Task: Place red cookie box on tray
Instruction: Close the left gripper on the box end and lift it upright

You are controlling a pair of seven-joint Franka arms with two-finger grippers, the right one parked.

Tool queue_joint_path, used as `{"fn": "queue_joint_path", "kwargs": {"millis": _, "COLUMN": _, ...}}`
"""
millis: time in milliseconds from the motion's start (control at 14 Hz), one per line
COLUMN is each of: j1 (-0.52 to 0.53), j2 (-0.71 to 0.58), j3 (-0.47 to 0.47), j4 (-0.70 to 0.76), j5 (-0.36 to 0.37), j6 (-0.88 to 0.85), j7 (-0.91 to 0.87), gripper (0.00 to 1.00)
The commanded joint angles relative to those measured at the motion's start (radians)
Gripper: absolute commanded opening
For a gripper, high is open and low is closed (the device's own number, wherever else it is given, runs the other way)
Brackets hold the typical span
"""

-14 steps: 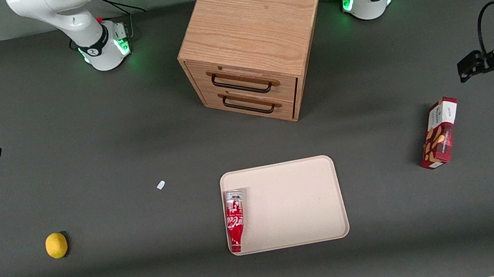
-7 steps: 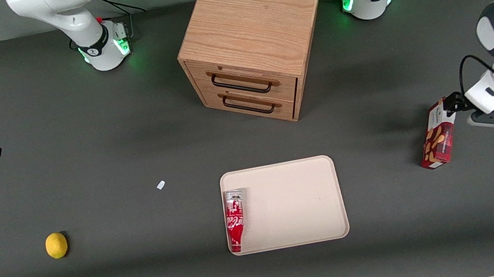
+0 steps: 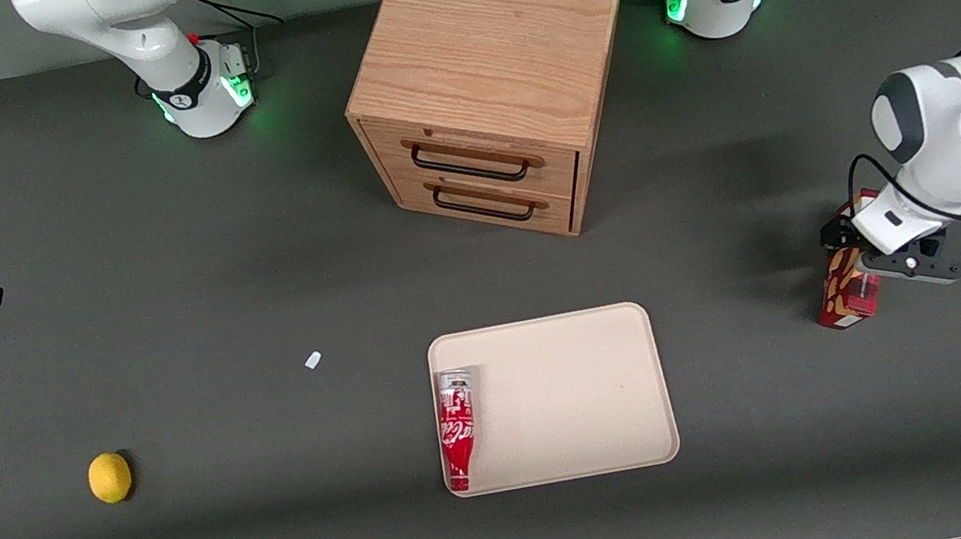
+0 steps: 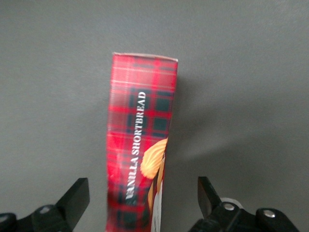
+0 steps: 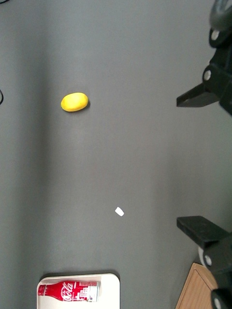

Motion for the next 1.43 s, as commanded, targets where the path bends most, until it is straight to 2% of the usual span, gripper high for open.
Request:
{"fn": "queue_joint_path", "kwargs": {"millis": 0, "j1": -0.009, "j2": 0.025, "j3": 0.006, "j4": 0.005, "j5": -0.002, "j6": 0.014, "j7": 0.01, "gripper": 1.0}}
{"fn": "queue_joint_path", "kwargs": {"millis": 71, "j1": -0.01, "j2": 0.037, "j3": 0.007, "j4": 0.008, "j5": -0.005, "j6": 0.014, "j7": 0.008, "gripper": 1.0}}
{"fn": "queue_joint_path", "kwargs": {"millis": 143, "j1": -0.009, "j2": 0.039, "j3": 0.007, "j4": 0.008, "j5": -0.005, "j6": 0.015, "j7": 0.007, "gripper": 0.91}}
{"fn": "queue_joint_path", "kwargs": {"millis": 214, "j1": -0.009, "j2": 0.038, "j3": 0.007, "j4": 0.008, "j5": -0.005, "j6": 0.015, "j7": 0.008, "gripper": 0.76}}
{"fn": "queue_joint_path", "kwargs": {"millis": 357, "j1": -0.012, "j2": 0.034, "j3": 0.009, "j4": 0.01, "j5": -0.005, "j6": 0.003, "j7": 0.01, "gripper": 0.33}}
{"fn": "queue_joint_path", "kwargs": {"millis": 500, "j1": -0.012, "j2": 0.034, "j3": 0.009, "j4": 0.01, "j5": -0.004, "j6": 0.002, "j7": 0.011, "gripper": 0.0}}
{"fn": "queue_joint_path", "kwargs": {"millis": 1143, "j1": -0.01, "j2": 0.024, "j3": 0.015, "j4": 0.03, "j5": -0.004, "j6": -0.011, "j7": 0.011, "gripper": 0.0}}
{"fn": "queue_joint_path", "kwargs": {"millis": 1357, "j1": -0.009, "j2": -0.005, "j3": 0.015, "j4": 0.088, "j5": -0.01, "j6": -0.116, "j7": 0.008, "gripper": 0.0}}
